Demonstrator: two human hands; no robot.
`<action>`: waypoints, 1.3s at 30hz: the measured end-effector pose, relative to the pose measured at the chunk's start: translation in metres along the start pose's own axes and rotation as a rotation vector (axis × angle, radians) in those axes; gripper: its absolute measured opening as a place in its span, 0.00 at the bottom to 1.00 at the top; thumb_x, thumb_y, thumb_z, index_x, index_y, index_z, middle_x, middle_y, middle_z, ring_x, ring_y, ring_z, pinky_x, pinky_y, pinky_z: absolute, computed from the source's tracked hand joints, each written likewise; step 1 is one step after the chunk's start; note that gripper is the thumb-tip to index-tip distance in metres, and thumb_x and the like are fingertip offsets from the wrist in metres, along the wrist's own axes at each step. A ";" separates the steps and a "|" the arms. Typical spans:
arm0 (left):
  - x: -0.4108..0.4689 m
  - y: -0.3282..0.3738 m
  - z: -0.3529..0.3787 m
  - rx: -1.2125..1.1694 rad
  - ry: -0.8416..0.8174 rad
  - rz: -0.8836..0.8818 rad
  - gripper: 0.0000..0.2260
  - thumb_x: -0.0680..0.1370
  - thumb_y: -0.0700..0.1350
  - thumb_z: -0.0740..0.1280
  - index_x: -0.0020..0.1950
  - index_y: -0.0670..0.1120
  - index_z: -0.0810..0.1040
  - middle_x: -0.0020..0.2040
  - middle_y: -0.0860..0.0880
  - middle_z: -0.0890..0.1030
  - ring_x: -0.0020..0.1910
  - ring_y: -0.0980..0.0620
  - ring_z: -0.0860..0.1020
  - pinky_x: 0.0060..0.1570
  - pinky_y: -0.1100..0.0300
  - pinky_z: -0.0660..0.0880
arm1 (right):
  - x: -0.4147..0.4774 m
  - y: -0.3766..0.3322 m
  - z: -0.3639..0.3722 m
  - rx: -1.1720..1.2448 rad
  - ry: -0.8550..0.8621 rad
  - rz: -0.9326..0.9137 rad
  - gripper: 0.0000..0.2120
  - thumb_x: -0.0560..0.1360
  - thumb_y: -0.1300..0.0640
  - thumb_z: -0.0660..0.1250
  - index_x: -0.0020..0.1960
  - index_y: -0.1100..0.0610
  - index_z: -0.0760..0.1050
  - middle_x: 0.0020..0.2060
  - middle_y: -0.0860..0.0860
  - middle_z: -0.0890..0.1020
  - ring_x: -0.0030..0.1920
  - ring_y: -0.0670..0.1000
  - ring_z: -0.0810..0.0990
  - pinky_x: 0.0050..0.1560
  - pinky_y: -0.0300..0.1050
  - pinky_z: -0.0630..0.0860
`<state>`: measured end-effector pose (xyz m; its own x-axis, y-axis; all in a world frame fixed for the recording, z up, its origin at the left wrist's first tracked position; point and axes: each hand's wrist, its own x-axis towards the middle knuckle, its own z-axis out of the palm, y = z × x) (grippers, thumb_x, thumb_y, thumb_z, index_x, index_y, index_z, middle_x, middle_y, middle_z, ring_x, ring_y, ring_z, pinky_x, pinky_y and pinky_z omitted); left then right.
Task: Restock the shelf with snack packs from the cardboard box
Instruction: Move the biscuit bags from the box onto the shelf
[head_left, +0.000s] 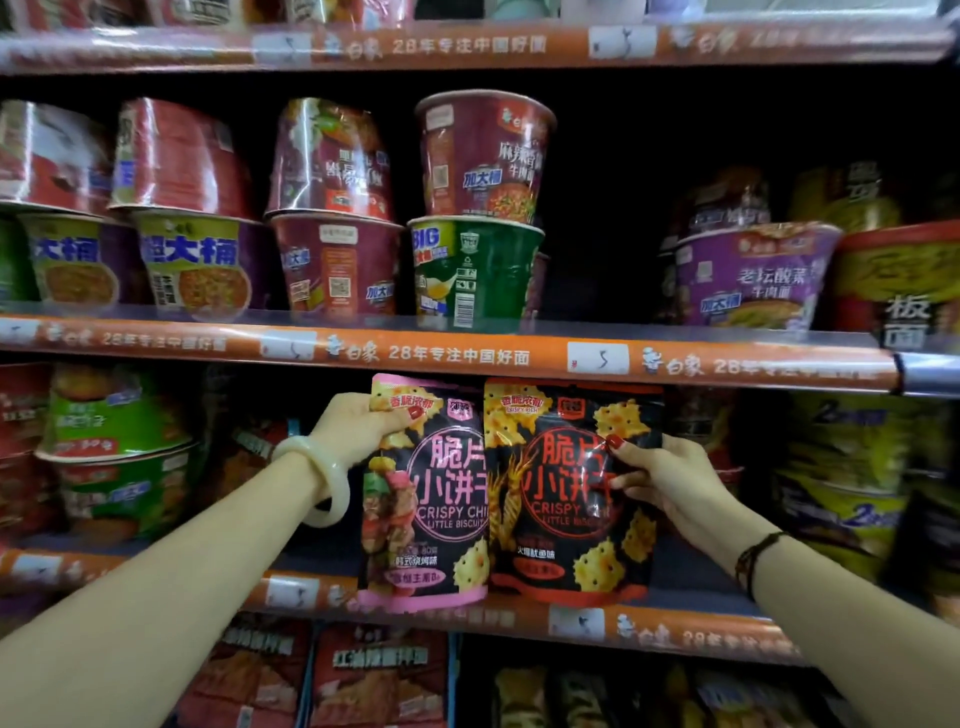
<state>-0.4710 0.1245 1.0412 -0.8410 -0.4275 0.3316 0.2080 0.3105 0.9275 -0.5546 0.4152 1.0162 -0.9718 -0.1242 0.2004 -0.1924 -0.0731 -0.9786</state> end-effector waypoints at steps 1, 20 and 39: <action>0.002 0.002 0.002 -0.021 -0.013 0.005 0.07 0.75 0.40 0.69 0.37 0.42 0.81 0.34 0.45 0.81 0.33 0.48 0.78 0.34 0.57 0.74 | 0.000 0.000 -0.003 0.006 0.012 -0.004 0.01 0.76 0.64 0.67 0.46 0.61 0.75 0.36 0.56 0.82 0.24 0.47 0.81 0.23 0.35 0.75; 0.012 -0.036 0.038 -0.104 -0.077 0.010 0.03 0.73 0.44 0.71 0.40 0.46 0.81 0.42 0.47 0.83 0.45 0.48 0.80 0.45 0.56 0.75 | 0.007 0.021 -0.013 -0.118 0.102 -0.087 0.07 0.77 0.59 0.67 0.50 0.64 0.75 0.36 0.57 0.82 0.22 0.49 0.79 0.22 0.37 0.73; -0.006 -0.060 0.042 0.227 -0.158 -0.268 0.13 0.68 0.41 0.76 0.49 0.40 0.78 0.43 0.48 0.81 0.41 0.51 0.77 0.44 0.57 0.72 | 0.005 0.050 -0.028 -0.445 -0.103 0.082 0.23 0.72 0.59 0.72 0.64 0.59 0.68 0.44 0.50 0.84 0.28 0.50 0.83 0.24 0.38 0.71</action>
<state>-0.4993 0.1439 0.9767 -0.9207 -0.3887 0.0356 -0.1307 0.3929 0.9103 -0.5731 0.4385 0.9670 -0.9721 -0.2107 0.1029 -0.1768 0.3706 -0.9118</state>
